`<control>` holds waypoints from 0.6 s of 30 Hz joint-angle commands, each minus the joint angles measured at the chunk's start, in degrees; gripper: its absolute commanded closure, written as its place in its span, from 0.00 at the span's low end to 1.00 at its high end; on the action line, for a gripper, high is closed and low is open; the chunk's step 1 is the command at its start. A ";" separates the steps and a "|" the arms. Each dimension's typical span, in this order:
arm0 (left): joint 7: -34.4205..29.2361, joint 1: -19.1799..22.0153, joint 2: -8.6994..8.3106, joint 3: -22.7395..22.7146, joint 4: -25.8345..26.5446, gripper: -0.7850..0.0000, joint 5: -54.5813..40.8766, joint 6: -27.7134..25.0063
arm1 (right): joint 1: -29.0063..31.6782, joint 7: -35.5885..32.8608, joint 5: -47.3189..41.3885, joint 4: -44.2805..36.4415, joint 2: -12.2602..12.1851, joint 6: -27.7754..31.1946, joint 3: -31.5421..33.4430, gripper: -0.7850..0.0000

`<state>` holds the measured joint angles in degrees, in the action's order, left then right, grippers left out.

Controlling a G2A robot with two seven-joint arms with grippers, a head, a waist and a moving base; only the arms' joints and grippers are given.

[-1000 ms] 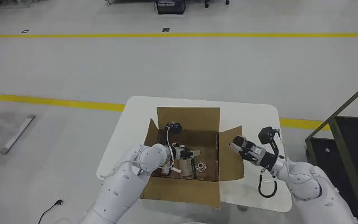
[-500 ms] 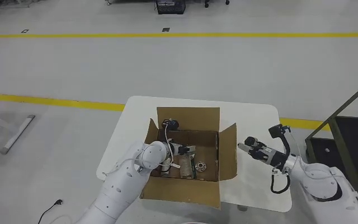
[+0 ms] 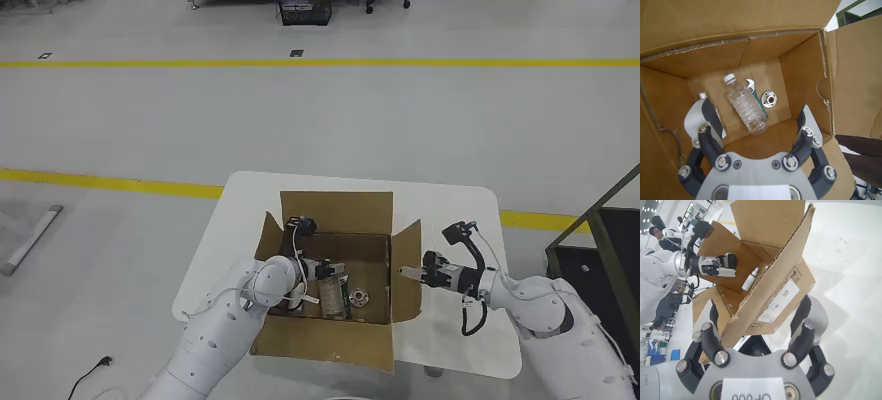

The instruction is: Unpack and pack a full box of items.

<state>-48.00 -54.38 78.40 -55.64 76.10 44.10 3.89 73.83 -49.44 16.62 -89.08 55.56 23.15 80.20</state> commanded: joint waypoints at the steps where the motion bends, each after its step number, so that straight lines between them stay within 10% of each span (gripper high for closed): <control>1: 0.01 0.00 0.00 -0.01 0.00 0.00 -0.02 0.00 | -0.75 0.35 -0.03 1.02 0.14 0.02 -1.01 0.77; 3: 0.01 0.00 0.00 -0.01 0.00 0.00 -0.02 0.00 | -1.13 0.51 0.05 1.80 0.18 0.12 -1.42 1.00; 18: 0.01 0.00 0.00 -0.01 0.00 0.00 -0.02 0.00 | 3.24 3.02 -4.62 2.47 -0.58 1.20 2.89 1.00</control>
<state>-47.99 -54.37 78.40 -55.65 76.11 44.07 3.90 76.71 -46.51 12.17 -86.48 55.03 24.30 82.74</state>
